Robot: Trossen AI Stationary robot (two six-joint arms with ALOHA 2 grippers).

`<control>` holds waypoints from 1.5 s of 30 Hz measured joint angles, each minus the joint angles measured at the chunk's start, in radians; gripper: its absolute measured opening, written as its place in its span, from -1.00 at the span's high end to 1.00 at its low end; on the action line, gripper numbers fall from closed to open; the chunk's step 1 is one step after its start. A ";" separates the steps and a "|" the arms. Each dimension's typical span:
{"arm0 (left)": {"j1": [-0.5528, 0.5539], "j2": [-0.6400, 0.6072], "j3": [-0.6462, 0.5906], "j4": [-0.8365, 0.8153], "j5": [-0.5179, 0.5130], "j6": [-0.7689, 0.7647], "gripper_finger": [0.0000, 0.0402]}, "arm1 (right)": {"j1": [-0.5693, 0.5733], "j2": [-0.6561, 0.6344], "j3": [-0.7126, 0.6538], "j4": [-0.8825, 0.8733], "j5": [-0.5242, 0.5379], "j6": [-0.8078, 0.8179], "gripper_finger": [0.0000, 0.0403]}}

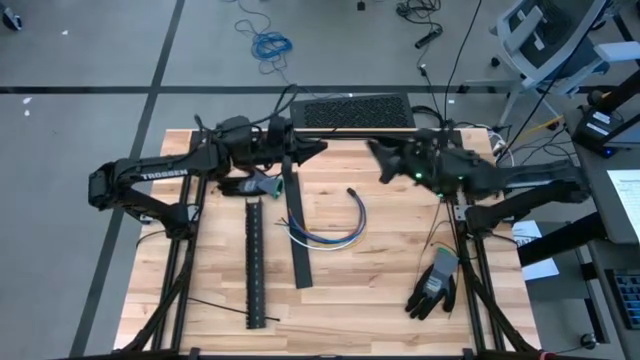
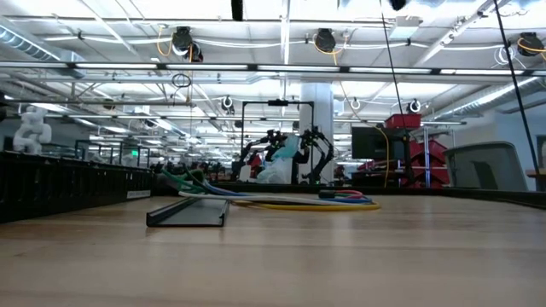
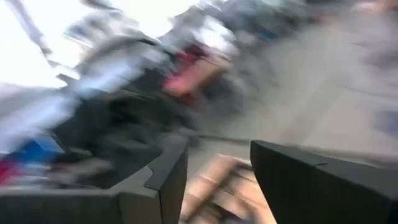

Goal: Ziptie cables
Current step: Wrap the cable wires with a black zip tie

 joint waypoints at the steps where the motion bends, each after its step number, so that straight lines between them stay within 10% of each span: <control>1: -0.009 0.000 0.000 0.008 -0.007 0.002 1.00 | -0.014 0.024 -0.039 0.158 -0.055 -0.038 0.17; 8: -0.037 -0.004 0.000 0.153 -0.014 -0.070 1.00 | -0.085 0.132 -0.151 0.725 -0.242 -0.104 0.17; 21: -0.088 0.023 -0.044 0.282 -0.056 -0.171 1.00 | -0.194 0.241 0.009 0.626 -0.500 -0.129 0.17; 45: -0.158 0.026 -0.116 0.364 -0.216 -0.175 1.00 | -0.246 0.240 0.052 0.590 -0.537 -0.093 0.17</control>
